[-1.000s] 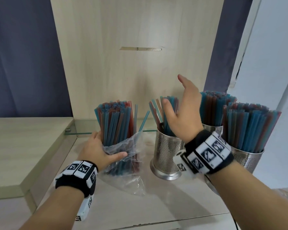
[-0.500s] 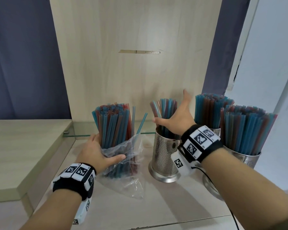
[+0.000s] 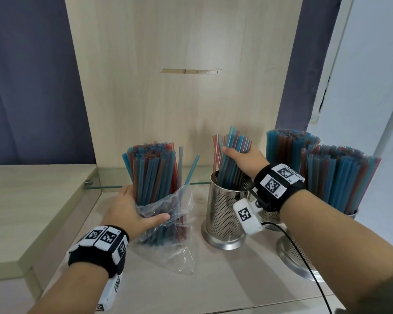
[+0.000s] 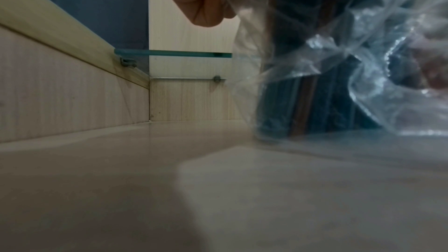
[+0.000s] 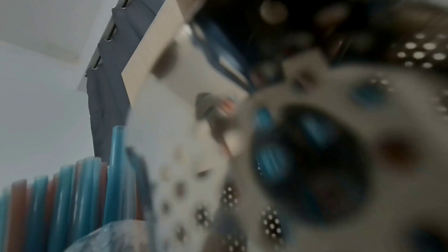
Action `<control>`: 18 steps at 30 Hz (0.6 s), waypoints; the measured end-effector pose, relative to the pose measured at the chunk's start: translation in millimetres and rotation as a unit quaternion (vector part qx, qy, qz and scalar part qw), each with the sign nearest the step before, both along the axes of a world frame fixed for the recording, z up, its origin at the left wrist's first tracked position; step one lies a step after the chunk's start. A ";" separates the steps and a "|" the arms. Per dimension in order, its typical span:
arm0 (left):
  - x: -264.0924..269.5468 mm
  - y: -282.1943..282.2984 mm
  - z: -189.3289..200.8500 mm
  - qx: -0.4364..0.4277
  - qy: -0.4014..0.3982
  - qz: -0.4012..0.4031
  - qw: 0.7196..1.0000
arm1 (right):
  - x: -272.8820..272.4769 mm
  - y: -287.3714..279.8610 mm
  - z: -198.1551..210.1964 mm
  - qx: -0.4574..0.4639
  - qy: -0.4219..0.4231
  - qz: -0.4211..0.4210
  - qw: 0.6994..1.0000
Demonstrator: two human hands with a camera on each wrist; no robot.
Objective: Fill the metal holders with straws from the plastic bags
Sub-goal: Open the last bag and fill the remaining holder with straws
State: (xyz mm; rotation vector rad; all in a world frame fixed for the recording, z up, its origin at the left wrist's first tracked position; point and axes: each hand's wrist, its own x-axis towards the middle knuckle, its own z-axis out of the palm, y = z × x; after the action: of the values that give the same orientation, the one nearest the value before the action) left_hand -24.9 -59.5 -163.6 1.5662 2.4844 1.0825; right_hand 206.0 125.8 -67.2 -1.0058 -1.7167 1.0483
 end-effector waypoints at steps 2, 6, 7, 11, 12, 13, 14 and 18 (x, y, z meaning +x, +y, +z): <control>-0.3 0.3 0.0 0.000 -0.002 0.000 1.000 | 2.3 0.6 -0.7 -0.012 -0.005 -0.002 1.000; -0.2 0.5 0.3 0.000 -0.003 0.000 1.000 | 11.1 -4.3 -3.7 -0.043 -0.024 0.037 0.998; -0.4 0.5 0.2 0.000 -0.002 0.000 1.000 | 15.5 -8.6 -5.1 -0.049 -0.020 0.035 0.998; -1.8 1.1 -1.1 0.004 -0.007 -0.006 1.000 | 38.4 -57.4 -6.5 0.073 -0.063 -0.079 0.992; -1.7 1.2 -1.1 0.006 -0.008 -0.008 1.000 | 40.5 -76.0 -7.4 0.140 -0.059 -0.102 0.983; -1.7 1.3 -0.6 0.007 -0.008 -0.009 1.000 | 39.4 -96.2 -7.9 0.212 -0.048 -0.111 0.970; -1.9 1.5 -0.5 0.007 -0.009 -0.009 1.000 | 36.2 -112.7 -9.4 0.276 -0.036 -0.100 0.955; -1.9 -0.3 -1.1 0.015 -0.006 -0.006 1.000 | 11.2 -140.8 -24.2 0.218 -0.039 0.072 0.972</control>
State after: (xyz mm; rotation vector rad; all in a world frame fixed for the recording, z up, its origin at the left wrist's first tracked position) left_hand -26.8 -59.9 -164.7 1.5760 2.4588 1.1301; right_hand 217.2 -15.0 -91.4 -0.6558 -1.9957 0.6772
